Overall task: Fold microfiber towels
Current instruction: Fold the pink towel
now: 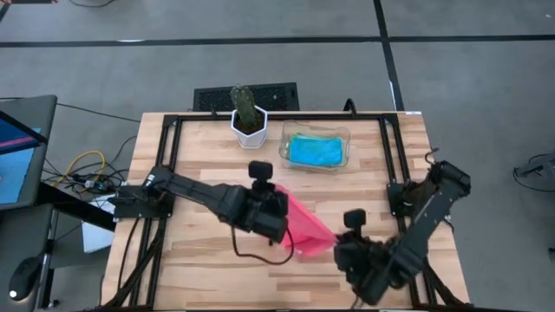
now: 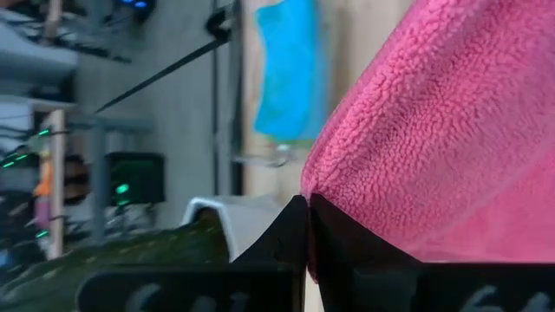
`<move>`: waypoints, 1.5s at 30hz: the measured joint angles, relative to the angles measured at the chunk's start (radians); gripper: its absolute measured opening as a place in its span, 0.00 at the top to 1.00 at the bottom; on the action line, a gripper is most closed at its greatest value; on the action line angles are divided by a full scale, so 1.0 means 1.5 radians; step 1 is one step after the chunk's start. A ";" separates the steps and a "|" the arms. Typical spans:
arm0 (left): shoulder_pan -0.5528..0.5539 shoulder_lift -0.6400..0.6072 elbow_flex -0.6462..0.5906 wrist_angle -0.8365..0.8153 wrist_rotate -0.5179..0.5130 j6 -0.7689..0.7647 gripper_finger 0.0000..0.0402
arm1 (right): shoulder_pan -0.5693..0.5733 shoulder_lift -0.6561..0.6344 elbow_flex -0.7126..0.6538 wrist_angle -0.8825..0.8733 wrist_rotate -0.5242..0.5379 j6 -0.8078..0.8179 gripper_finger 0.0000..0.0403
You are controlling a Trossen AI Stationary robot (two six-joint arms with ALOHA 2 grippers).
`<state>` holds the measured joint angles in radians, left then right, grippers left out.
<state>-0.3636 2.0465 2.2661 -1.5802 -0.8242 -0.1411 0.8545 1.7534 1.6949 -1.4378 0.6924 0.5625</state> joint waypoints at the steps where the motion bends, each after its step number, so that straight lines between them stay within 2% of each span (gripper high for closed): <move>1: 0.009 -0.004 -0.009 0.000 -0.010 0.001 1.00 | -0.012 -0.007 -0.003 0.000 -0.001 -0.011 0.92; 7: 0.046 -0.079 -0.104 0.020 -0.032 -0.002 1.00 | -0.053 -0.032 -0.045 -0.004 -0.037 -0.006 0.94; 12: 0.055 -0.180 -0.182 0.037 -0.023 -0.062 1.00 | -0.038 -0.041 -0.072 -0.003 -0.017 0.035 0.92; 14: 0.058 -0.212 -0.209 0.020 -0.042 -0.060 1.00 | -0.030 -0.041 -0.074 -0.014 -0.068 0.038 0.91; 17: 0.060 -0.246 -0.231 0.029 -0.065 -0.073 1.00 | -0.020 -0.039 -0.075 -0.018 -0.081 0.025 0.90; 21: 0.061 -0.243 -0.244 0.035 -0.037 -0.081 1.00 | -0.031 -0.040 -0.075 -0.018 -0.001 -0.009 0.92; 24: 0.064 -0.249 -0.248 0.047 -0.036 -0.061 1.00 | -0.039 -0.041 -0.072 -0.011 0.012 -0.009 0.95; 26: 0.064 -0.246 -0.250 0.048 -0.009 -0.061 1.00 | -0.051 -0.045 -0.072 0.012 0.019 -0.009 0.95; 30: 0.057 -0.246 -0.250 0.046 0.050 -0.079 1.00 | -0.082 -0.043 -0.072 0.096 0.063 -0.034 0.89; 35: 0.039 -0.246 -0.250 0.035 0.053 -0.114 1.00 | -0.142 -0.043 -0.112 0.270 0.065 -0.067 0.74; 40: 0.031 -0.246 -0.250 0.034 0.056 -0.118 1.00 | -0.187 -0.043 -0.242 0.542 0.065 -0.084 0.58; 45: 0.026 -0.245 -0.249 0.030 0.061 -0.114 1.00 | -0.237 -0.013 -0.372 0.867 0.064 -0.158 0.49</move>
<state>-0.3246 1.6783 1.8919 -1.5352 -0.7329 -0.3113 0.4983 1.7334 1.1375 -0.1366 0.7886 0.3262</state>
